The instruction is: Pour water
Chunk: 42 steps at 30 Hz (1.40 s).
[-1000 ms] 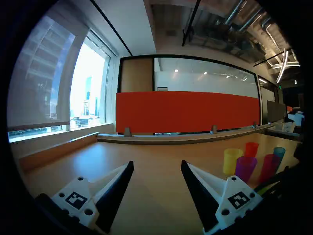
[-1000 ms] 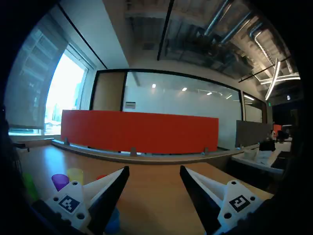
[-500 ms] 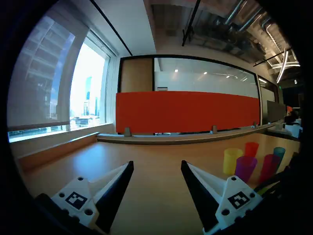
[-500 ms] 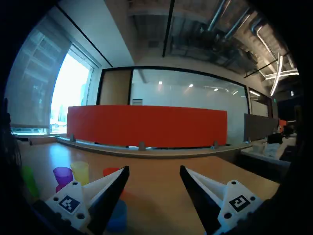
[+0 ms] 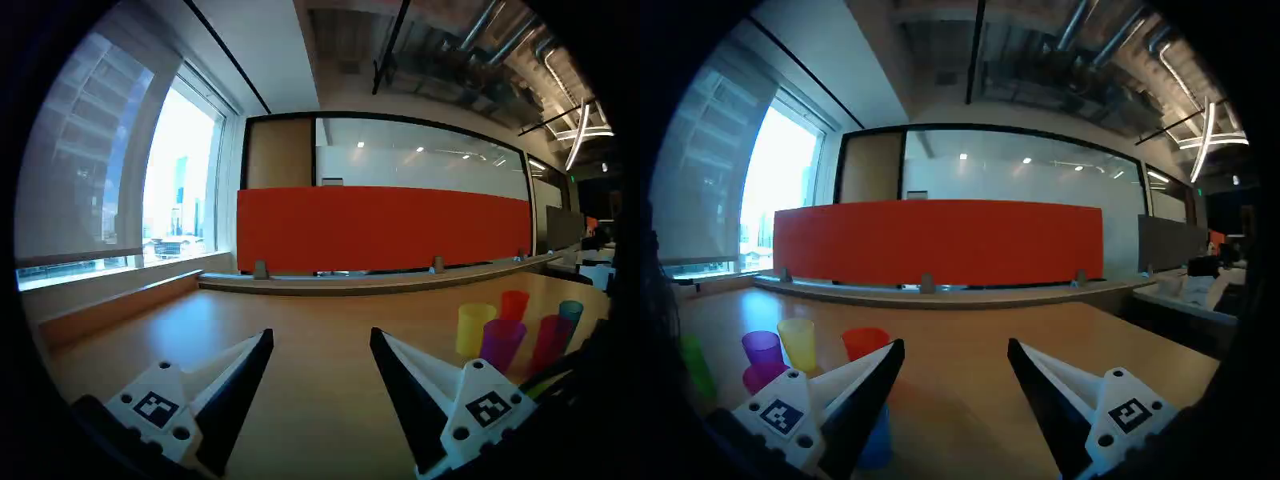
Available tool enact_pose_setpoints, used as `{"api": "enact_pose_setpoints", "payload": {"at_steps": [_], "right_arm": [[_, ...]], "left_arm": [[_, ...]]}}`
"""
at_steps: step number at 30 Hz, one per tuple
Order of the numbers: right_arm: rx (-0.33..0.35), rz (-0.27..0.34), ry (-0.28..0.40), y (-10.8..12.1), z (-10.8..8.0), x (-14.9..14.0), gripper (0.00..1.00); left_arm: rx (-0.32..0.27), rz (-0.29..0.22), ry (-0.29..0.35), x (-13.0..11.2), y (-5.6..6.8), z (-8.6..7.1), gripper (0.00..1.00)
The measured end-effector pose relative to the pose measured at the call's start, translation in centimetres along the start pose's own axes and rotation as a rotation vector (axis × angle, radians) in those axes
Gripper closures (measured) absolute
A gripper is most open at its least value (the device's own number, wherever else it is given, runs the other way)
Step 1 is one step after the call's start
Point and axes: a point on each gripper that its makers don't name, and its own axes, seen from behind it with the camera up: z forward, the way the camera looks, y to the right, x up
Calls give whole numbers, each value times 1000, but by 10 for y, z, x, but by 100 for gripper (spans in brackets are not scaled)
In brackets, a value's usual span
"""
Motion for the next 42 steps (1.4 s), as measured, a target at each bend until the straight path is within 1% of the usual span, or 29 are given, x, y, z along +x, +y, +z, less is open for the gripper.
{"api": "enact_pose_setpoints", "payload": {"at_steps": [9, 42], "right_arm": [[-8, 7, -5, 2, 0, -4, 0], [0, 6, -8, 2, 1, -7, 0]], "left_arm": [[0, 0, 0, 0, 0, 0, 11], [0, 0, 0, 0, 0, 0, 11]]}}
